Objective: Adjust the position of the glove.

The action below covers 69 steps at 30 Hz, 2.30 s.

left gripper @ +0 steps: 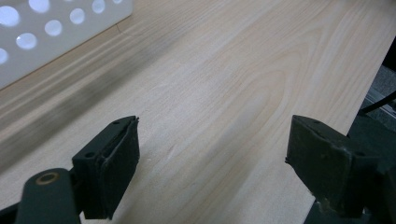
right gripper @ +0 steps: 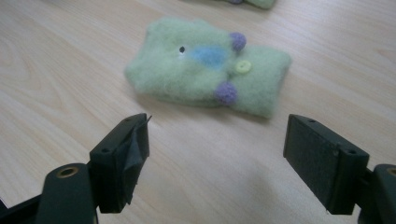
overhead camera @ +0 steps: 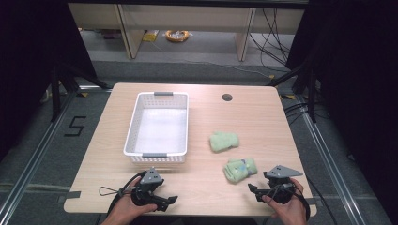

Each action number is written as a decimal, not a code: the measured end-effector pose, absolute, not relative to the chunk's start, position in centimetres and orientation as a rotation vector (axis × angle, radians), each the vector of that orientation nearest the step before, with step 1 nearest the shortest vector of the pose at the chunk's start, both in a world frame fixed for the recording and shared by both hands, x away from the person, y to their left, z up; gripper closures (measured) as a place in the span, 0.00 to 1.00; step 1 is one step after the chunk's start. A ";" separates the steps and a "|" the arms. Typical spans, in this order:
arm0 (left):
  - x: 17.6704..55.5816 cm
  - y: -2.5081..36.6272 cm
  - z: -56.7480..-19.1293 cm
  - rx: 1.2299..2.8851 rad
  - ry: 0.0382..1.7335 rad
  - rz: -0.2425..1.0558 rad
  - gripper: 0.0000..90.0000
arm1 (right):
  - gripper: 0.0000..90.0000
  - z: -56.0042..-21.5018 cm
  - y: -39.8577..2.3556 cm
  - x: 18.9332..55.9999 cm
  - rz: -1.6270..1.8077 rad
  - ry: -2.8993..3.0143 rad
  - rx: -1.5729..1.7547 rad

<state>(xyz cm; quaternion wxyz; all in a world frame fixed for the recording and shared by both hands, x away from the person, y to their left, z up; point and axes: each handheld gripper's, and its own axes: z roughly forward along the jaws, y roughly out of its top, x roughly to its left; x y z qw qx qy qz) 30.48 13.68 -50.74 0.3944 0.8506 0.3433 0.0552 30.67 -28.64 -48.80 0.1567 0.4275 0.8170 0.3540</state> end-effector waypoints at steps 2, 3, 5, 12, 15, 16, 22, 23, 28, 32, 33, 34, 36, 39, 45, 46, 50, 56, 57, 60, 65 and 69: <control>30.5 13.7 -50.7 2.157 0.870 0.139 0.19 | 0.27 -48.6 -28.5 30.5 1.009 2.335 1.272; 30.5 13.7 -50.7 2.154 0.875 0.139 0.19 | 0.28 -48.6 -28.4 30.6 1.006 2.333 1.269; 30.5 13.7 -50.7 2.156 0.872 0.140 0.19 | 0.29 -48.7 -28.6 30.9 1.000 2.336 1.205; 30.5 13.7 -50.7 2.154 0.870 0.139 0.19 | 0.31 -48.3 -28.0 31.0 1.006 2.329 1.227; 30.5 13.7 -50.7 2.155 0.869 0.142 0.19 | 0.33 -47.9 -27.9 31.5 1.019 2.323 1.209; 30.5 13.7 -50.7 2.154 0.870 0.142 0.19 | 0.33 -47.9 -27.9 31.5 1.019 2.323 1.209; 30.5 13.7 -50.7 2.153 0.873 0.141 0.19 | 0.38 -46.8 -27.7 32.8 1.047 2.304 1.227; 30.5 13.7 -50.7 2.153 0.871 0.141 0.19 | 0.38 -46.6 -27.7 33.1 1.052 2.304 1.217; 30.5 13.8 -50.7 2.151 0.877 0.147 0.19 | 0.41 -45.5 -27.3 34.2 1.079 2.296 1.207; 30.4 13.6 -50.7 2.120 0.896 0.138 0.19 | 0.43 -44.6 -26.5 35.4 1.094 2.295 1.200; 30.4 13.6 -50.7 2.120 0.896 0.138 0.19 | 0.43 -44.3 -26.1 36.2 1.089 2.292 1.188; 30.4 13.6 -50.7 2.120 0.896 0.138 0.19 | 0.44 -44.3 -26.0 36.6 1.092 2.294 1.173; 30.4 13.6 -50.8 2.121 0.897 0.138 0.19 | 0.45 -44.2 -25.6 37.5 1.101 2.302 1.168; 30.5 13.8 -50.7 2.146 0.888 0.147 0.19 | 0.45 -44.2 -25.1 38.3 1.091 2.310 1.175; 30.5 13.9 -50.7 2.146 0.882 0.139 0.19 | 0.48 -43.9 -24.0 40.6 1.080 2.318 1.159; 30.5 13.9 -50.7 2.145 0.888 0.138 0.19 | 0.48 -43.9 -24.0 41.0 1.072 2.322 1.143; 30.5 13.9 -50.7 2.145 0.888 0.137 0.19 | 0.49 -43.9 -23.4 42.2 1.067 2.330 1.176; 30.5 13.9 -50.7 2.139 0.892 0.140 0.19 | 0.54 -44.8 -22.7 44.0 1.041 2.341 1.168; 30.5 13.9 -50.7 2.139 0.892 0.140 0.19 | 0.54 -44.8 -22.7 44.0 1.041 2.341 1.168; 30.5 13.9 -50.7 2.145 0.881 0.139 0.19 | 0.59 -45.4 -21.8 45.1 1.011 2.381 1.188; 30.5 13.9 -50.6 2.145 0.880 0.142 0.19 | 0.62 -46.6 -20.7 46.4 1.010 2.386 1.169; 30.5 13.9 -50.6 2.145 0.880 0.141 0.19 | 0.66 -47.1 -20.0 47.2 0.952 2.423 1.206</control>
